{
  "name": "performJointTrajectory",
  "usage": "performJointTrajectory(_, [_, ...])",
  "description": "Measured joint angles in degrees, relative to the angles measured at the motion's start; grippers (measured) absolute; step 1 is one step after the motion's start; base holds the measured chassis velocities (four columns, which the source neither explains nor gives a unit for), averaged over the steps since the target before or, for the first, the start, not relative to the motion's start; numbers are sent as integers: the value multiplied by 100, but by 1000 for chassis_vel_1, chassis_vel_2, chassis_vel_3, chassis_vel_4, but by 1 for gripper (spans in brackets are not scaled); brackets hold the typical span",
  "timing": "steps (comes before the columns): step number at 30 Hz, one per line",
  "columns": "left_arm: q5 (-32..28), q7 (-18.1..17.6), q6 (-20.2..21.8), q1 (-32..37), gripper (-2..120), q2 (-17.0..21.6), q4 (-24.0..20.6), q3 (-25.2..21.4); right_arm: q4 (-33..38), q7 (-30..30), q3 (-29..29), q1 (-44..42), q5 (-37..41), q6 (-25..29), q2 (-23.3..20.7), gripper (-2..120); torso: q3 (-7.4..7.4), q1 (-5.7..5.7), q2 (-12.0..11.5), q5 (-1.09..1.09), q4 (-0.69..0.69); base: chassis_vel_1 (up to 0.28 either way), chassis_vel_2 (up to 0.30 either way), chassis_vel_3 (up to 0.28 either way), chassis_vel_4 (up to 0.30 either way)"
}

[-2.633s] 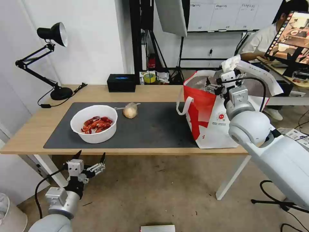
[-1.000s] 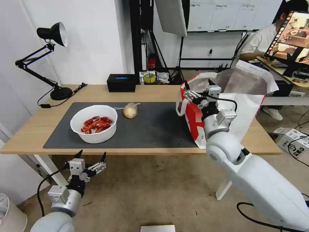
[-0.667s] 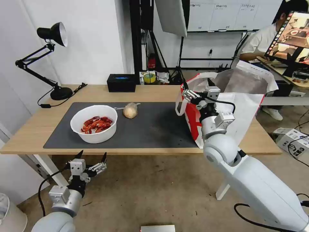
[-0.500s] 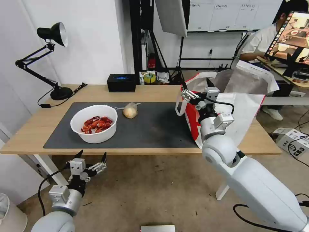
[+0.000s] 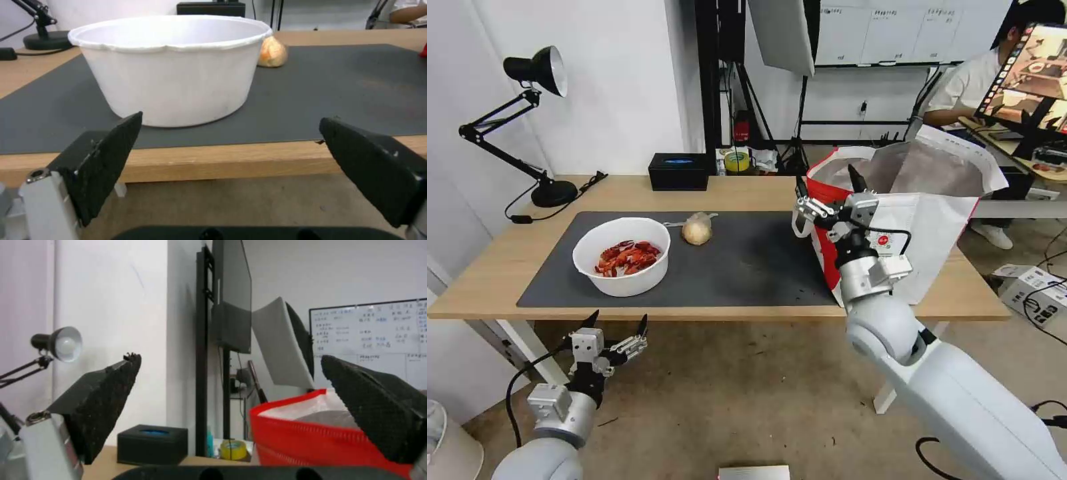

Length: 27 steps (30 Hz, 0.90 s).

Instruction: Pick up the trash from the table and place it into the takeout bag.

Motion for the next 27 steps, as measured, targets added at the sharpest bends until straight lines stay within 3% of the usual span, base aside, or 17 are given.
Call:
performJointTrajectory(15, [22, 9, -16, 123, 100, -42, -118, -85, 729, 495, 265, -1546, -591, -310, -34, 100, 0, 0, 0, 0, 1, 0, 0, 0, 0])
performJointTrajectory(23, [86, 22, -150, 209, 100, -94, -107, -94, 794, 547, 485, -2847, -834, -293, 147, 100, 0, -1, 0, -1, 0, 0, 0, 0, 0])
performJointTrajectory(27, [92, 26, -156, 218, 100, -98, -103, -97, 716, 536, 499, -3085, -943, -226, 244, 100, 0, -1, 0, 0, 0, 0, 0, 0, 0])
